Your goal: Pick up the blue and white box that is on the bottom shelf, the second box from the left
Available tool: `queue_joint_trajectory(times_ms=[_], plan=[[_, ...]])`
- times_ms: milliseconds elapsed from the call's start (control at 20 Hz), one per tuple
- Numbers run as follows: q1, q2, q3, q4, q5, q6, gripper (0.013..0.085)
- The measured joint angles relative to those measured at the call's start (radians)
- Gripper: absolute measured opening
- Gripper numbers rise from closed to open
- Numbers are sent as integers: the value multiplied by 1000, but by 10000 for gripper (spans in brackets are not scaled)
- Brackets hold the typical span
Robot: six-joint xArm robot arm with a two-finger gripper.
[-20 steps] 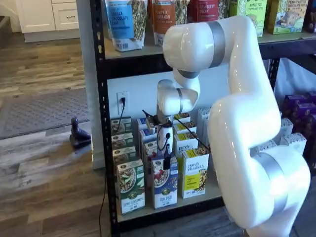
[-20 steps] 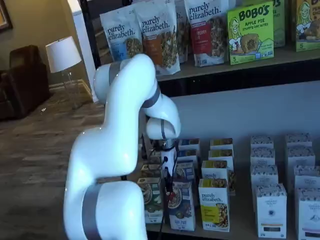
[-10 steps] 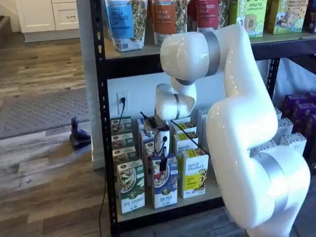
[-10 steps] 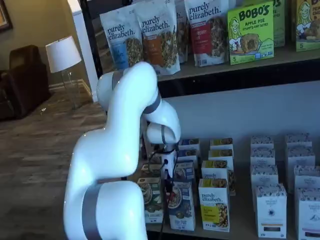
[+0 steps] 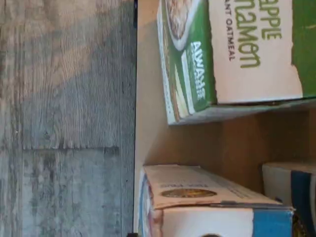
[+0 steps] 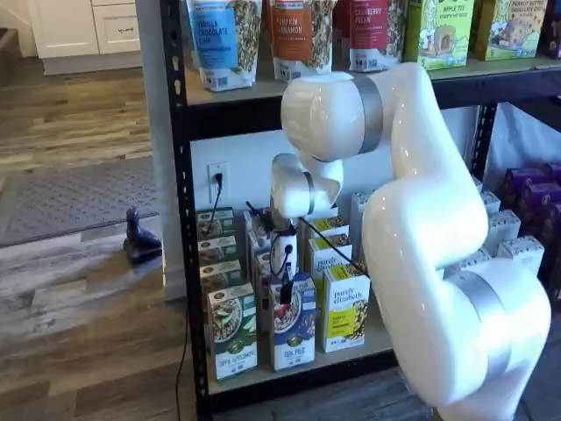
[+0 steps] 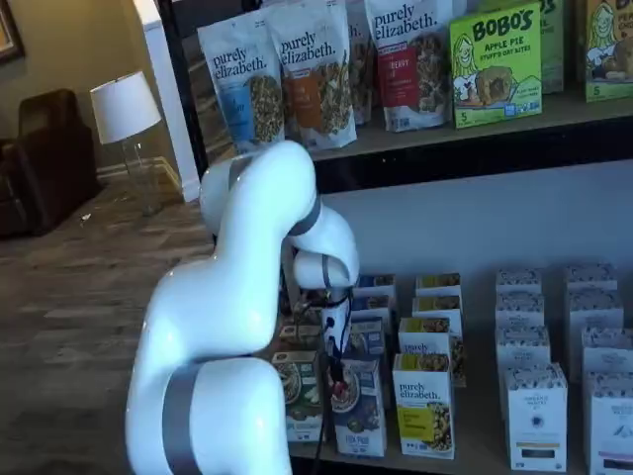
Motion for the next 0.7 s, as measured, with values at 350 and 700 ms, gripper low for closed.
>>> queue_joint_trajectory(times_ms=[350, 700], plan=[[-11, 49, -67, -43, 32, 25, 850], [-13, 78, -112, -96, 91, 67, 850]])
